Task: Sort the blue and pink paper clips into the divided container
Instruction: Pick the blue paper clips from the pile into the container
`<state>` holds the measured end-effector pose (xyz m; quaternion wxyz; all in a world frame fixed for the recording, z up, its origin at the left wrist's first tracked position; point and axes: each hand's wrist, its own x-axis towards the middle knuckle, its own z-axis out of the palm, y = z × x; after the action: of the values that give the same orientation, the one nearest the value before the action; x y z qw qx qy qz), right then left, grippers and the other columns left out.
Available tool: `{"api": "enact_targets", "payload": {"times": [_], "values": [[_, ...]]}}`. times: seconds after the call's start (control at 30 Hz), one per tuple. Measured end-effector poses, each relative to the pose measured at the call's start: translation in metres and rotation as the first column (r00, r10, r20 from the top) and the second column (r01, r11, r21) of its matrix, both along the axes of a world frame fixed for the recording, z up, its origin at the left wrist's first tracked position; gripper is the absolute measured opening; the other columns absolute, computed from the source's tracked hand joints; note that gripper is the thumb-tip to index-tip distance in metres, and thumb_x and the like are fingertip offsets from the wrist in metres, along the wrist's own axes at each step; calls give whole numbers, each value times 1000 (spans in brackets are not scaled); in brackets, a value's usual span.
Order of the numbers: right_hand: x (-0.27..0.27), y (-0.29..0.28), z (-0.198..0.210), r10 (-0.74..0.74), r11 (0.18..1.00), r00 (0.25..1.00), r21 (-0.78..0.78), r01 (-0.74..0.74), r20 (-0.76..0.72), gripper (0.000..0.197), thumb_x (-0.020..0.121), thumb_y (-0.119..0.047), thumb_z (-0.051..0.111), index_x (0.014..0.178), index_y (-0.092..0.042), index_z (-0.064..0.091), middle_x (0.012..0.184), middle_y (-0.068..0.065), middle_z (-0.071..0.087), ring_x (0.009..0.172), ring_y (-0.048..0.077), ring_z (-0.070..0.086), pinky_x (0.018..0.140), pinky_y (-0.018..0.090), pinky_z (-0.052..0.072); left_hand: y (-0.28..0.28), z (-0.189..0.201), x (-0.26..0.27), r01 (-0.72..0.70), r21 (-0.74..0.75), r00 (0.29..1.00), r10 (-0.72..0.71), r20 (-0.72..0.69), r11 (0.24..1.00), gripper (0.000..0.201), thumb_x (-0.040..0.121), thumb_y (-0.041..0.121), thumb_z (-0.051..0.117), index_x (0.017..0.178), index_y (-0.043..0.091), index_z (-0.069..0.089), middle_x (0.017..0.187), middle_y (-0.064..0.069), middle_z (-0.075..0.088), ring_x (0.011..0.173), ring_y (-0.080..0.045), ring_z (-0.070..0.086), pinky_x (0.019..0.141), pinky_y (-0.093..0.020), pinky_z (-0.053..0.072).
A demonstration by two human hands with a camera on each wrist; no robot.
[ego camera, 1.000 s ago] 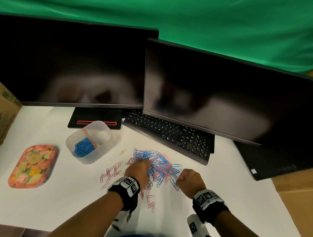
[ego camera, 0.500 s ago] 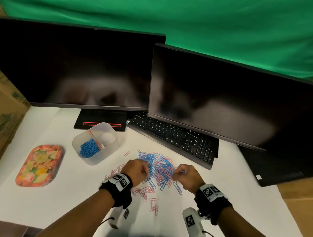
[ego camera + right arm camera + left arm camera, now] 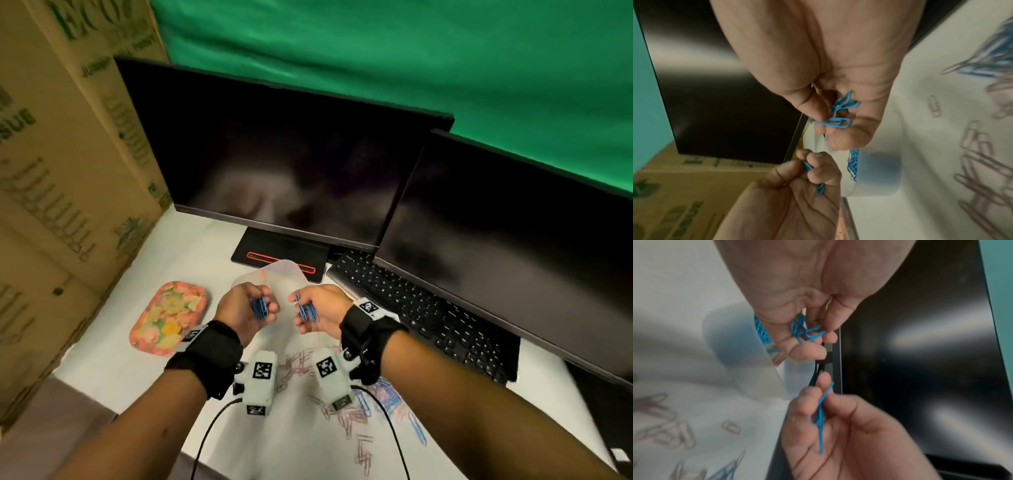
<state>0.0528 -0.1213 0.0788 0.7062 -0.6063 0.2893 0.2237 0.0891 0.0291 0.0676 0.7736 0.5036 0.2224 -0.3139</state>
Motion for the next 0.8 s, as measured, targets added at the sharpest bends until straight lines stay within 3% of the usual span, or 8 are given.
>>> {"api": "enact_targets", "payload": {"times": [0.1,0.23,0.37,0.5,0.6,0.67,0.73,0.8], "values": [[33,27,5,130,988,991,-84,-133,-38,26,91,1,36,71,-7,52,57,8,48,40,15,49,39,19,42,5,5,16,-17,151,1000,13,27,988,19,84,8,38,69,9,49,58,-7,50,44,-17,47,47,-23,39],[65,41,-1,161,953,986,-250,-169,-50,18,91,-4,46,94,-2,64,74,13,59,65,27,61,68,41,59,5,1,31,19,335,996,-49,81,942,15,90,12,47,81,8,58,73,-14,57,62,-26,55,64,-32,49],[81,39,1,242,928,970,-282,-243,-39,42,80,-12,59,120,-2,59,103,10,60,90,27,63,68,37,57,4,-7,41,94,470,978,-170,121,877,17,91,16,48,100,8,60,97,-15,53,86,-31,51,85,-42,50],[90,44,-2,220,918,974,-328,-223,-47,14,70,-3,54,81,0,62,82,19,62,81,33,67,84,46,58,3,-4,43,96,567,957,-233,173,818,12,92,15,45,93,11,57,100,-12,52,93,-30,49,95,-45,47],[86,39,3,221,947,975,-245,-206,33,11,80,-6,56,90,-11,58,94,13,60,84,26,61,76,35,58,5,-3,43,18,644,920,-265,289,765,10,90,15,51,97,14,58,113,-13,57,102,-28,51,101,-43,43],[80,23,2,174,972,982,-173,-158,77,9,87,-7,54,85,-14,59,84,8,61,74,20,61,68,30,56,5,-2,36,-62,690,865,-306,397,721,21,88,17,56,109,18,58,119,-9,57,106,-24,56,97,-36,45],[61,2,1,113,993,992,-26,-112,50,25,93,-6,46,72,-15,55,60,2,54,51,13,51,49,21,45,0,1,21,-95,653,773,-358,524,751,16,87,11,58,99,20,61,102,-2,61,85,-13,64,78,-24,50],[32,-25,-8,84,977,993,-203,-67,79,27,94,-2,42,76,-12,59,61,3,55,50,12,49,45,20,41,-11,-2,6,-7,668,649,-505,569,744,15,84,10,60,84,24,63,83,3,66,64,-11,64,66,-24,52]]}}
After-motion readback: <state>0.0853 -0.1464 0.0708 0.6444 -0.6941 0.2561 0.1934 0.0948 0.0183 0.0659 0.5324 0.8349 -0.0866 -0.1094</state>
